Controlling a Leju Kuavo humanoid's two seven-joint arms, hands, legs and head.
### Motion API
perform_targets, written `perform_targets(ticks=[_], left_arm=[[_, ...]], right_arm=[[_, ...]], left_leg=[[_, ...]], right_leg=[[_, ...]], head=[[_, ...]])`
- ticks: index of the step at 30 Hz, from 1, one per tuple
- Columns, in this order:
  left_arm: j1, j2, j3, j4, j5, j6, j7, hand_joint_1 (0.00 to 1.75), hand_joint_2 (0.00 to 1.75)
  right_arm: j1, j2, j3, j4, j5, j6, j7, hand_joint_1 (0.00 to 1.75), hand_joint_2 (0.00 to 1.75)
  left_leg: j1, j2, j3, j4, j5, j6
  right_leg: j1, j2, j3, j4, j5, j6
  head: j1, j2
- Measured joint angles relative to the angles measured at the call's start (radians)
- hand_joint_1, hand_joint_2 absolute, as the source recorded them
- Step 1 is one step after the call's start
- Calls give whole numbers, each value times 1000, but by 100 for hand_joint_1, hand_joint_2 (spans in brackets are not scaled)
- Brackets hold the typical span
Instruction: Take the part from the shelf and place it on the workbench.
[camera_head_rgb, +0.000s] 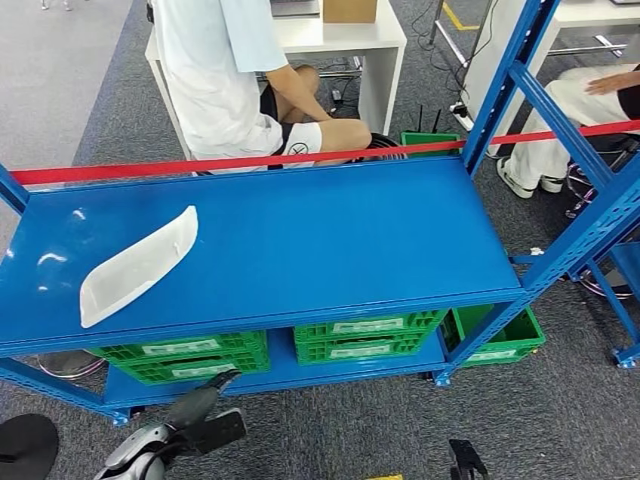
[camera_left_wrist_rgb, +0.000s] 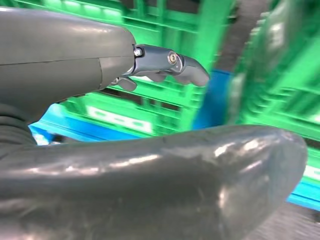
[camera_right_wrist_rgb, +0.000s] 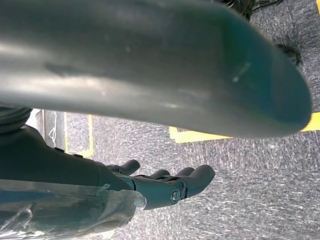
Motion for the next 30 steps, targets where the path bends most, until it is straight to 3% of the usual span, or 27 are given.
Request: perform_targets(ticks=[8,15,30], left_arm=[[30,11,-43,-170,171,-143,-145,0,0],[33,14,-100,-346,337,-234,-207,0,0],[14,26,-157,-490,427,-291,-229,0,0]], right_arm=[[0,0,0,0,17,10,-15,0,0],[-1,0,0,0,36,16,-27,0,0],[-3,0,0,0,49,19,-33,0,0]], left_leg=[[0,0,0,0,0,0],[0,0,0,1,0,0],[0,0,-1,2,0,0]], right_leg=[[0,0,-1,0,0,0],[0,0,-1,1,0,0],[0,0,-1,2,0,0]], head=[[0,0],[0,0],[0,0]])
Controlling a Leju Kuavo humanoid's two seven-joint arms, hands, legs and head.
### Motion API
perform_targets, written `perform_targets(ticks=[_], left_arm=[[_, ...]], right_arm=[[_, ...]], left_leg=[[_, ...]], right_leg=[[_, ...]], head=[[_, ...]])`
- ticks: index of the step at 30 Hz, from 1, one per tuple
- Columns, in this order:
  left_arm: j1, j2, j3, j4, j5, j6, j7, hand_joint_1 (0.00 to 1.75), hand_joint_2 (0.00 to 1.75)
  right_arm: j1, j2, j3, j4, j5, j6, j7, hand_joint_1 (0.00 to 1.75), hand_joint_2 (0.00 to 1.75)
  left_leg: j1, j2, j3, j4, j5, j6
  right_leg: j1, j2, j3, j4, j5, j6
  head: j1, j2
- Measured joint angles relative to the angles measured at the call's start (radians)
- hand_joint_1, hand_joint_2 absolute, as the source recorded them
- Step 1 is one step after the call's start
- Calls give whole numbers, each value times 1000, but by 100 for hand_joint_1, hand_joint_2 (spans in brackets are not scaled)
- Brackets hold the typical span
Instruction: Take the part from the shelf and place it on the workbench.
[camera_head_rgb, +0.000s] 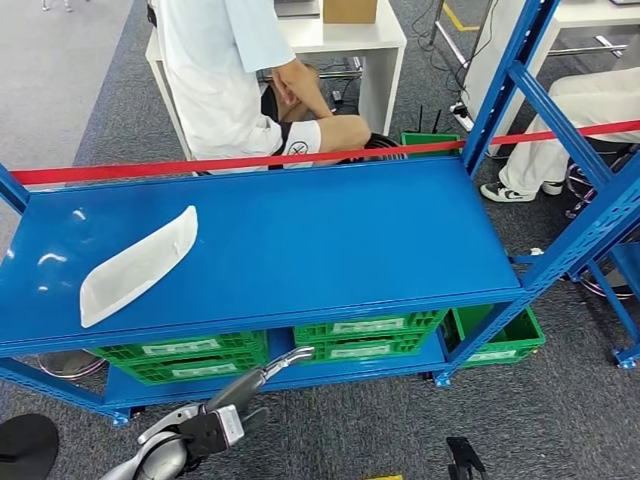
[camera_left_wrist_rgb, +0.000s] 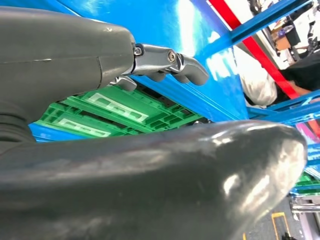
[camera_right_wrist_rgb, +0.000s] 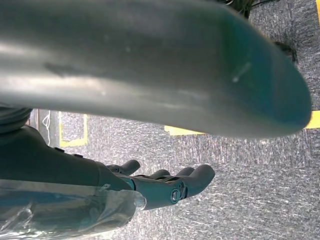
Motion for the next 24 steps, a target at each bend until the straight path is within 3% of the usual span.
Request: perform_targets(ticks=[3,6,11,17,24], left_arm=[[-2,4,-4,-19,21,-2,-10,0,0],[-7,14,-4,-52,14,56,10,0,0],[-6,33,62,-127,-55,261,75,0,0],[3,53,199,-206,-227,533,102,0,0],[18,62,281,-256,-256,570,102,0,0]], right_arm=[[0,0,0,0,2,1,-2,0,0],[0,0,-4,0,0,0,-2,0,0],[1,0,-25,0,-12,-8,-2,0,0],[2,5,-45,0,-11,-18,0,0,0],[1,9,-51,0,-10,-21,2,0,0]], left_leg=[[0,0,0,0,0,0],[0,0,0,0,0,0],[0,0,-1,1,0,0],[0,0,-1,1,1,-1],[0,0,-2,1,1,-1]], right_leg=[[0,0,0,0,0,0],[0,0,0,1,0,0],[0,0,-1,3,0,0],[0,0,-3,5,0,0],[0,0,-4,6,-1,-1]], head=[[0,0],[0,0],[0,0],[0,0],[0,0]])
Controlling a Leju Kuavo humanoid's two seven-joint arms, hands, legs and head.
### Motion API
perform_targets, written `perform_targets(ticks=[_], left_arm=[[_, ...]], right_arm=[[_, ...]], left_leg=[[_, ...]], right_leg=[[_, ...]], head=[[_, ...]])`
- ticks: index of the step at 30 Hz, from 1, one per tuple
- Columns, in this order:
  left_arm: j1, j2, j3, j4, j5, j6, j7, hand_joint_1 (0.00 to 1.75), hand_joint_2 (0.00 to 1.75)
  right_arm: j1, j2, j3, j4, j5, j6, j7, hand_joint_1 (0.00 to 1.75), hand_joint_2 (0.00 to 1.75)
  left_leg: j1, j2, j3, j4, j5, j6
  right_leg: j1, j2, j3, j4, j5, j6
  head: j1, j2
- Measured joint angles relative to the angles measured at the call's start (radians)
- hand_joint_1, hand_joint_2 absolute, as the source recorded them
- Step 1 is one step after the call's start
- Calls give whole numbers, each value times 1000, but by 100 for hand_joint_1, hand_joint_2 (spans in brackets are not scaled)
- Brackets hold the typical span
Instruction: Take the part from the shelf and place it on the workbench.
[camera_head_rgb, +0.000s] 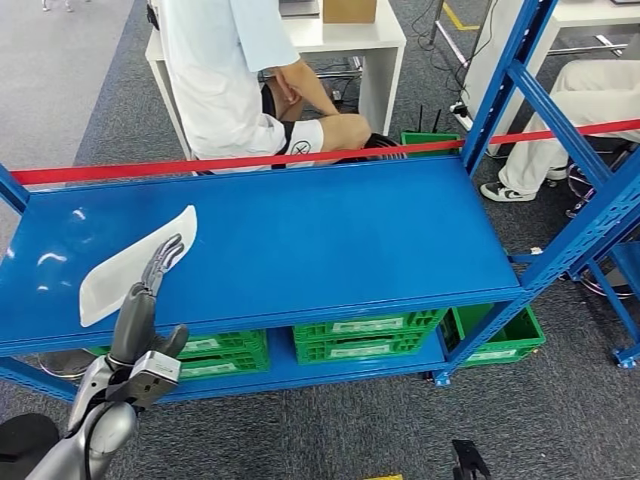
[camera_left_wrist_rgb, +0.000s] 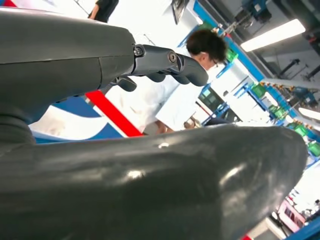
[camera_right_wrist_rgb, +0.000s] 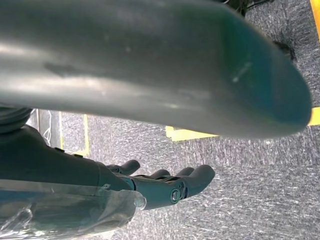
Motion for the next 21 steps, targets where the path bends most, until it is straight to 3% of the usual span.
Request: perform_targets(ticks=[8,15,20,21], left_arm=[[10,6,38,-32,-75,67,12,0,0],[-1,42,79,-40,-304,125,121,0,0],[-44,81,97,-8,-346,15,238,0,0],[-60,87,99,12,-338,-7,254,0,44]], right_arm=[[0,1,-8,0,6,-1,1,0,0],[-1,2,-19,0,14,-3,7,0,0],[-1,2,-23,0,16,-2,9,0,0],[-1,2,-24,0,16,-2,9,0,0]], left_leg=[[0,0,-2,0,0,0],[0,0,-2,1,1,-1],[0,0,-3,1,1,-2],[0,0,-3,1,2,-2]], right_leg=[[0,0,-2,1,0,0],[0,0,-3,2,0,0],[0,0,-4,2,0,0],[0,0,-4,2,0,0]], head=[[0,0],[0,0],[0,0],[0,0]])
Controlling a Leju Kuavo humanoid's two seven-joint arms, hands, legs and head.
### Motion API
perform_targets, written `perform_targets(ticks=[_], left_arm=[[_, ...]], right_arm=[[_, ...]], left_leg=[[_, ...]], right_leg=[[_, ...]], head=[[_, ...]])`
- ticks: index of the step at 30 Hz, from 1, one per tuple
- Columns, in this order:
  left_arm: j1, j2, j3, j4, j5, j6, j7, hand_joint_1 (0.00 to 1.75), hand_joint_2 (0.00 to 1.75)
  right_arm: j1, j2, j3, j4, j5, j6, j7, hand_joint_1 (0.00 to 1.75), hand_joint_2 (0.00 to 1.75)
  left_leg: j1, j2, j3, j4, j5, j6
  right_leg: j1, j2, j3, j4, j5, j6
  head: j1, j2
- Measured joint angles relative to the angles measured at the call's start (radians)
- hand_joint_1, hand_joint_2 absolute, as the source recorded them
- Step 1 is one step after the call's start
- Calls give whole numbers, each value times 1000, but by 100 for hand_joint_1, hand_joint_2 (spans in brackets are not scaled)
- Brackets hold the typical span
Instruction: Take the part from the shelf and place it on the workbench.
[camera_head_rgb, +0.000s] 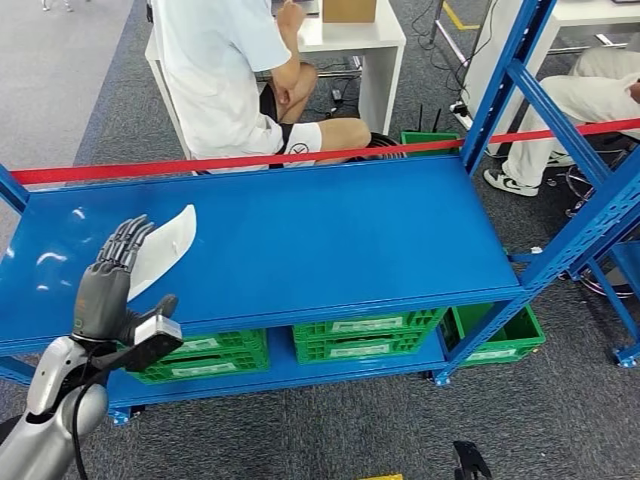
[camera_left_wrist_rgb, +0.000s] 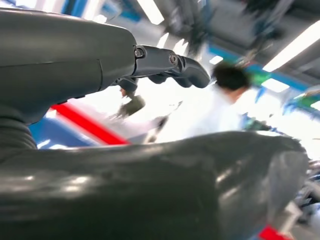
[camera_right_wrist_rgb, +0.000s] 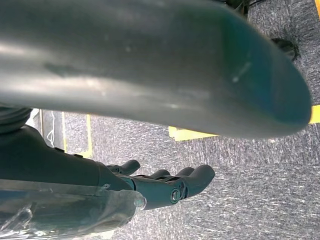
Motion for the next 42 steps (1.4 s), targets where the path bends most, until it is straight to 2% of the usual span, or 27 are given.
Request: perform_targets(ticks=[1,3,5,11,16,31,37,42], left_arm=[[-18,5,1,25,4,-14,12,0,87],[-61,13,2,85,11,-43,33,0,87],[-110,18,1,157,11,-67,54,0,0],[-260,19,0,387,-3,-81,82,0,0],[-325,7,0,510,11,-91,78,0,0],[-374,-14,-1,620,17,-112,67,0,0],[-457,-33,-27,726,-38,-175,73,0,0],[-507,-49,-55,762,-46,-206,82,0,0]], right_arm=[[0,0,-1,0,1,1,0,0,0],[-1,0,-4,0,5,2,0,0,0],[-2,0,-7,0,12,5,0,0,0],[-3,0,-14,-1,28,9,-4,0,0],[-4,0,-18,-2,32,9,-6,0,0],[-4,0,-20,-2,36,11,-7,0,0],[-5,0,-22,-2,39,18,-9,0,0],[-5,0,-25,-2,39,18,-9,0,0]], left_leg=[[0,0,0,0,0,0],[0,0,0,0,1,-1],[0,0,0,1,1,-2],[0,0,-2,2,1,-2],[0,0,-3,3,1,-2],[0,0,-6,4,1,-2],[0,0,-8,6,1,-2],[0,0,-9,8,1,-2]], right_leg=[[0,0,0,0,0,0],[0,0,0,0,0,0],[0,0,-1,1,0,0],[0,0,-3,3,0,-1],[0,0,-4,4,0,-1],[0,0,-7,5,0,-1],[0,0,-8,6,1,-1],[0,0,-8,7,1,-1]], head=[[0,0],[0,0],[0,0],[0,0],[0,0],[0,0],[0,0],[0,0]])
